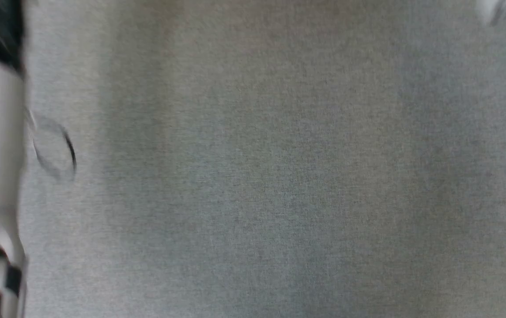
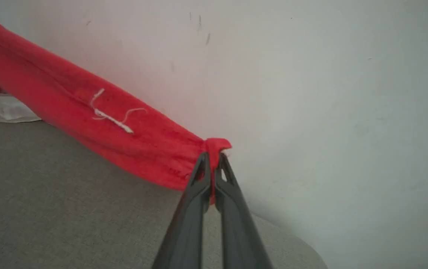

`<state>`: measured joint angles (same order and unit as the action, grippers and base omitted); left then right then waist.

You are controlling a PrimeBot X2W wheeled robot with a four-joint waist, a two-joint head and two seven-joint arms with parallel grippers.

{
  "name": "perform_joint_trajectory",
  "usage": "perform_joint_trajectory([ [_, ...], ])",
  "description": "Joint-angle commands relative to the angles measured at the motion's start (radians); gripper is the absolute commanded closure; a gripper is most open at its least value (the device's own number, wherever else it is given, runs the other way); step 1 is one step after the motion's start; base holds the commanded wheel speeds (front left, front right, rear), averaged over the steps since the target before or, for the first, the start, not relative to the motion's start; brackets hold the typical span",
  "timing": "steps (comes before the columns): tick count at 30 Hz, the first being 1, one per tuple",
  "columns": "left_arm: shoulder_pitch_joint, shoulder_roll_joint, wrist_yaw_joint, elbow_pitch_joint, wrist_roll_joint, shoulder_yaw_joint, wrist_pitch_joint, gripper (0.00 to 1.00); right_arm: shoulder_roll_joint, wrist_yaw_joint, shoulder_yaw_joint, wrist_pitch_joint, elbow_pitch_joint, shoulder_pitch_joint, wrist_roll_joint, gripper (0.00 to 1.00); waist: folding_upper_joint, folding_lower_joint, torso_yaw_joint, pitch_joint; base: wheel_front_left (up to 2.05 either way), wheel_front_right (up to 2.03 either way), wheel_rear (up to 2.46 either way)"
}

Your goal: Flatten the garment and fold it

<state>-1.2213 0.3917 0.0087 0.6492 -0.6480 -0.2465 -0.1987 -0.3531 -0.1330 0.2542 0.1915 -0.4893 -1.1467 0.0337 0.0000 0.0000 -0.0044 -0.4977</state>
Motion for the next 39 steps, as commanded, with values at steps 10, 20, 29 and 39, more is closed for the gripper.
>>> perform_joint_trajectory([
  [10,0.521,0.045,-0.073,-0.071,-0.025,-0.161,0.289,1.00,-0.020,0.002,0.024,-0.004,0.043,0.437,0.177,1.00,0.0000,0.0000,0.066,0.217,0.00,0.00,0.00],
  [20,1.025,0.123,0.028,-0.427,-0.165,-0.165,0.488,1.00,-0.018,0.002,-0.069,0.048,0.181,0.795,0.211,1.00,0.0000,0.0000,0.083,0.310,0.00,0.00,0.00],
  [29,1.335,0.177,0.166,-0.699,-0.219,-0.152,0.549,1.00,0.025,0.002,-0.214,0.110,0.273,1.032,0.173,1.00,0.0000,0.0000,0.094,0.348,0.00,0.00,0.00],
  [39,1.424,0.149,0.201,-0.771,-0.203,-0.146,0.463,1.00,0.133,0.002,-0.343,0.211,0.415,1.276,0.141,1.00,0.0000,0.0000,0.112,0.368,0.00,0.00,0.00],
])
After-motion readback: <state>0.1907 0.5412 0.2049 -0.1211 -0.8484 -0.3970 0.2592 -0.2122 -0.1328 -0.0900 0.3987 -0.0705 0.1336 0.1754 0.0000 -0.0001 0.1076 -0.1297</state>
